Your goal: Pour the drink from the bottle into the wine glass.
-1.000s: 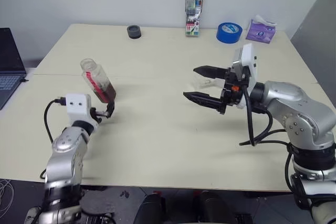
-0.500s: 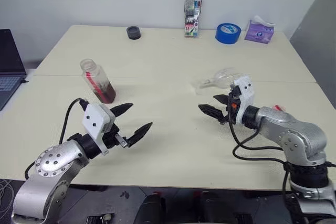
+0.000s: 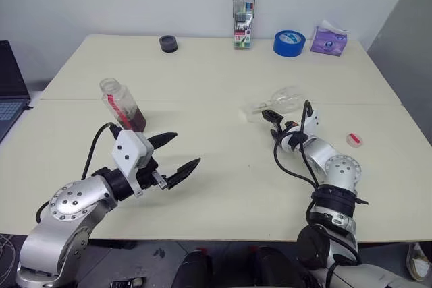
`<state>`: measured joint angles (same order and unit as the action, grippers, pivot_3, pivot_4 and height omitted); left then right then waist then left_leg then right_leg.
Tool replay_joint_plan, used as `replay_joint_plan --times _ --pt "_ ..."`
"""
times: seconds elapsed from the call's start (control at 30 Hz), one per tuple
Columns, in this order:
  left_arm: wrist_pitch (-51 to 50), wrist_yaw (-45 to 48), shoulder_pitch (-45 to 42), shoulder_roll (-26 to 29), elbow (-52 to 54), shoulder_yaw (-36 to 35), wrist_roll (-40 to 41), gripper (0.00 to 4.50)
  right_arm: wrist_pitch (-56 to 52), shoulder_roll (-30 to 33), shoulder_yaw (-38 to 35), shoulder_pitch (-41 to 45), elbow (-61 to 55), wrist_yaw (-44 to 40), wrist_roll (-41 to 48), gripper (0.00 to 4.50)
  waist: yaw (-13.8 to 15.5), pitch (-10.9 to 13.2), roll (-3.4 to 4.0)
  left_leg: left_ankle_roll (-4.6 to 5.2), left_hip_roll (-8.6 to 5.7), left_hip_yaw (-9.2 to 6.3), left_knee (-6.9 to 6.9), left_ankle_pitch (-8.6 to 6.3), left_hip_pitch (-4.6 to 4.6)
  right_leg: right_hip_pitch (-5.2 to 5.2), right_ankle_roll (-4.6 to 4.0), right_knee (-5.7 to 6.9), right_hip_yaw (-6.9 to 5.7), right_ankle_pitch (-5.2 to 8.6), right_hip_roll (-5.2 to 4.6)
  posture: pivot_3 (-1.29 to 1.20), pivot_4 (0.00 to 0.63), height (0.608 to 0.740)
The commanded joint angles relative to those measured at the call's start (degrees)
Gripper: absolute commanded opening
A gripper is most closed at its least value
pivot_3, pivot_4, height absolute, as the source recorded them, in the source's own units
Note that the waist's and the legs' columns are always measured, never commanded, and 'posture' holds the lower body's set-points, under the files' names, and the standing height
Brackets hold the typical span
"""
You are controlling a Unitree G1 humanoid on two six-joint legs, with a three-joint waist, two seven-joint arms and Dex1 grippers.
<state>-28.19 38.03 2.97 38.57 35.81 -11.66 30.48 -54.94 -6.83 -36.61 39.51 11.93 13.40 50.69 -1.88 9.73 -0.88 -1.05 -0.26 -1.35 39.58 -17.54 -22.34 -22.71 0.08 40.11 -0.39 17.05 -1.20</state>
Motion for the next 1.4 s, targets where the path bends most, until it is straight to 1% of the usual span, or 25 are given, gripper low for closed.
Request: replay_joint_plan --times 0.03,0.07,0.13,0.27,0.4,0.63,0.83,1.0,1.03,1.07,1.1,1.13,1.23,1.33,1.4 --pt "1.1 -0.4 -0.9 -0.2 0.5 -0.2 -0.5 4.48 7.0 -0.1 0.7 2.1 6.6 -0.9 -1.7 4.50 -0.1 0.0 -0.01 0.01 0.00 0.00 -0.07 0.00 0.31 0.27 0.00 -0.06 0.00 0.00 0.00 0.00 0.150 0.740" --pt "1.2 -0.4 -1.0 -0.2 0.4 -0.2 -0.6 4.48 8.2 -0.1 1.4 2.7 8.1 -1.6 -1.9 4.50 -0.1 0.0 -0.04 0.01 0.00 0.02 -0.29 -0.01 0.67 0.56 0.00 -0.18 0.02 0.01 0.00 0.00 0.150 0.740" --pt "1.4 -0.4 -1.2 -0.3 0.1 -0.2 -0.8 4.48 10.8 0.1 2.5 4.0 11.2 -3.0 -2.7 4.50 -0.1 0.0 -0.04 0.02 -0.04 0.14 -0.60 0.00 0.93 0.65 0.00 -0.24 0.17 0.01 0.00 0.00 0.150 0.740" --pt "1.6 -0.6 -1.9 -0.5 -0.6 0.3 -1.3 4.48 16.2 0.6 3.6 7.2 18.8 -5.7 -4.3 4.50 -0.6 0.0 -0.04 0.01 0.02 0.16 -0.70 0.01 0.98 0.62 -0.02 -0.20 0.20 0.02 0.05 0.00 0.150 0.740" --pt "1.6 -0.8 -2.6 -1.1 -0.7 1.1 -2.1 4.48 23.9 1.8 3.8 12.9 31.1 -9.5 -6.7 4.50 -1.3 0.0 -0.04 0.00 0.02 0.27 -0.71 0.01 1.08 0.65 -0.03 -0.16 0.33 0.01 0.05 0.00 0.150 0.740" --pt "1.7 -0.9 -2.9 -1.4 -0.8 1.4 -3.2 4.48 32.8 3.5 3.3 21.4 47.9 -14.5 -8.9 4.50 -1.5 0.0 -0.05 0.01 0.05 0.59 -0.87 0.01 1.33 0.70 -0.03 -0.15 0.66 0.02 0.08 0.00 0.150 0.740" --pt "1.8 -1.0 -2.8 -1.6 -0.9 1.3 -3.7 4.48 37.7 3.5 1.6 25.5 56.2 -15.3 -9.6 4.50 -1.6 0.0 -0.05 0.01 0.08 0.65 -0.89 0.01 1.34 0.69 -0.03 -0.17 0.73 0.02 0.08 0.00 0.150 0.740" --pt "1.9 -1.3 -3.0 -1.7 -0.9 1.5 -4.1 4.48 40.8 3.1 -0.4 26.4 59.7 -14.9 -9.2 4.50 -1.6 0.0 -0.05 0.01 0.10 0.70 -0.92 0.01 1.36 0.69 -0.03 -0.20 0.77 0.02 0.08 0.00 0.150 0.740" --pt "1.9 -1.3 -2.9 -1.7 -0.8 1.5 -4.2 4.50 41.3 3.0 -0.7 26.3 60.1 -14.8 -9.3 4.12 -1.6 0.0 -0.05 0.01 0.10 0.71 -0.93 0.01 1.36 0.69 -0.03 -0.20 0.77 0.02 0.08 0.00 0.150 0.740" --pt "1.9 -1.4 -2.7 -1.7 -0.7 1.4 -4.2 4.50 41.7 2.9 -0.8 26.1 60.4 -14.8 -9.5 3.91 -1.6 0.0 -0.05 0.01 0.10 0.71 -0.93 0.01 1.36 0.69 -0.03 -0.20 0.78 0.02 0.08 0.00 0.150 0.740" --pt "1.9 -1.4 -2.7 -1.6 -0.7 1.4 -4.2 4.50 42.1 2.8 -1.0 26.0 60.6 -14.8 -9.6 3.61 -1.6 0.0 -0.05 0.01 0.10 0.71 -0.95 0.01 1.36 0.69 -0.03 -0.21 0.78 0.02 0.08 0.00 0.150 0.740" --pt "1.9 -1.4 -2.7 -1.6 -0.7 1.3 -4.2 4.50 42.3 2.7 -1.1 25.9 60.8 -14.8 -9.7 3.19 -1.6 0.0 -0.05 0.01 0.11 0.73 -0.97 0.01 1.36 0.68 -0.03 -0.23 0.80 0.02 0.08 0.00 0.150 0.740" --pt "1.9 -1.4 -2.6 -1.6 -0.7 1.2 -4.3 4.50 42.6 2.6 -1.0 26.0 61.1 -14.9 -9.9 2.17 -1.6 0.0 -0.06 0.01 0.11 0.84 -1.19 0.01 1.38 0.62 -0.03 -0.32 0.87 0.02 0.08 0.00 0.150 0.740" --pt "1.9 -1.3 -2.9 -1.5 -1.0 1.3 -4.5 4.50 42.9 2.6 -0.7 26.3 61.3 -15.3 -10.6 0.99 -1.6 0.0 -0.07 -0.01 0.13 0.97 -1.49 0.02 1.44 0.56 -0.03 -0.49 0.95 0.02 0.08 0.00 0.150 0.740" --pt "2.0 -1.3 -3.0 -1.6 -1.1 1.4 -4.5 4.50 43.3 2.7 0.8 26.2 61.2 -16.5 -12.2 0.35 -1.6 0.0 -0.06 -0.01 0.14 0.97 -1.59 0.02 1.43 0.56 -0.04 -0.63 0.94 0.02 0.08 0.00 0.150 0.740"
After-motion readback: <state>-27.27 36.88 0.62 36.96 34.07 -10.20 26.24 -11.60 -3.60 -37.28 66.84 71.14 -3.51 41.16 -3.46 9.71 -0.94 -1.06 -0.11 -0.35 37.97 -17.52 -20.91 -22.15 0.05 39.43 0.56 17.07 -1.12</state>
